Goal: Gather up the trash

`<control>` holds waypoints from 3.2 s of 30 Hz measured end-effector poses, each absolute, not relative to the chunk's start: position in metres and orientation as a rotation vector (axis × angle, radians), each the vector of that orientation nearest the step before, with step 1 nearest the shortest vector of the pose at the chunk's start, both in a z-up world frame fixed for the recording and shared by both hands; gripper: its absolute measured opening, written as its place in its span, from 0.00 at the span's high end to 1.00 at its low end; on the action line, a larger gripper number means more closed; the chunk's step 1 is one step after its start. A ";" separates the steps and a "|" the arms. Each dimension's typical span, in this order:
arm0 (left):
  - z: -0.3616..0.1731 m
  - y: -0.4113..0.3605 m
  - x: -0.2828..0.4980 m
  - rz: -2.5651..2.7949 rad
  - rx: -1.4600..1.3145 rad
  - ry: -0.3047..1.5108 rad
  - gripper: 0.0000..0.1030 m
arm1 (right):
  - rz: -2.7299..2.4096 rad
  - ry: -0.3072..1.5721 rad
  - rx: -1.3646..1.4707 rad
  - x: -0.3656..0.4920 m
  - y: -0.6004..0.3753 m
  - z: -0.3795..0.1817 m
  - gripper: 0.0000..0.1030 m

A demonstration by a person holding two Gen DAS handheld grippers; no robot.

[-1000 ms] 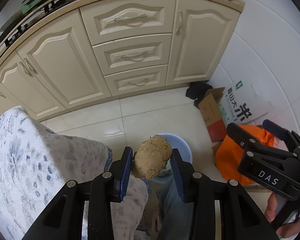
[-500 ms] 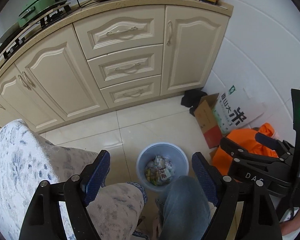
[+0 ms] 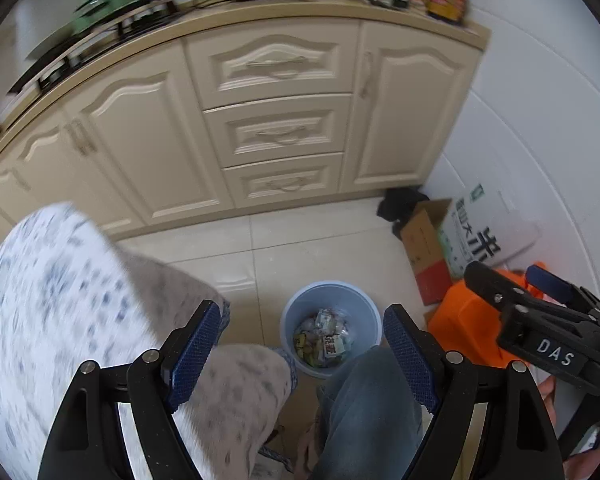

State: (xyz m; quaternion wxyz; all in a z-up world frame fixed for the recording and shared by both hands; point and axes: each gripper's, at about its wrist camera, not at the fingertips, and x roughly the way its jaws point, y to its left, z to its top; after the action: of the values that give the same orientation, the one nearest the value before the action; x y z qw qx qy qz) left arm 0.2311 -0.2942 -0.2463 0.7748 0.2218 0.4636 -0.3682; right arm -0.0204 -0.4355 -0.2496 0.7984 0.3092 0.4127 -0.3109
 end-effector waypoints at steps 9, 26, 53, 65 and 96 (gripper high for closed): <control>-0.223 -0.232 0.195 -0.590 0.383 0.945 0.22 | -0.514 0.822 0.592 -0.025 -0.400 -0.224 0.00; -0.166 -0.128 0.074 -0.299 0.192 0.837 0.22 | -0.191 0.678 0.319 -0.044 -0.330 -0.166 0.00; -0.077 -0.102 -0.119 0.059 0.077 0.362 0.05 | -0.121 0.412 0.155 -0.092 -0.269 -0.078 0.00; -0.087 -0.095 -0.120 0.054 0.046 0.394 0.04 | -0.163 0.418 0.128 -0.101 -0.265 -0.074 0.00; -0.076 -0.086 -0.089 0.076 0.007 0.492 0.04 | -0.152 0.477 0.124 -0.093 -0.261 -0.081 0.00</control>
State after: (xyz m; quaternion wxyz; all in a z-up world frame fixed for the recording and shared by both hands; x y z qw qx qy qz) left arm -0.0891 -0.0858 -0.0759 0.9691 0.0035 0.2437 0.0374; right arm -0.0934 -0.2606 -0.0811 0.9669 0.0613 0.2359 -0.0750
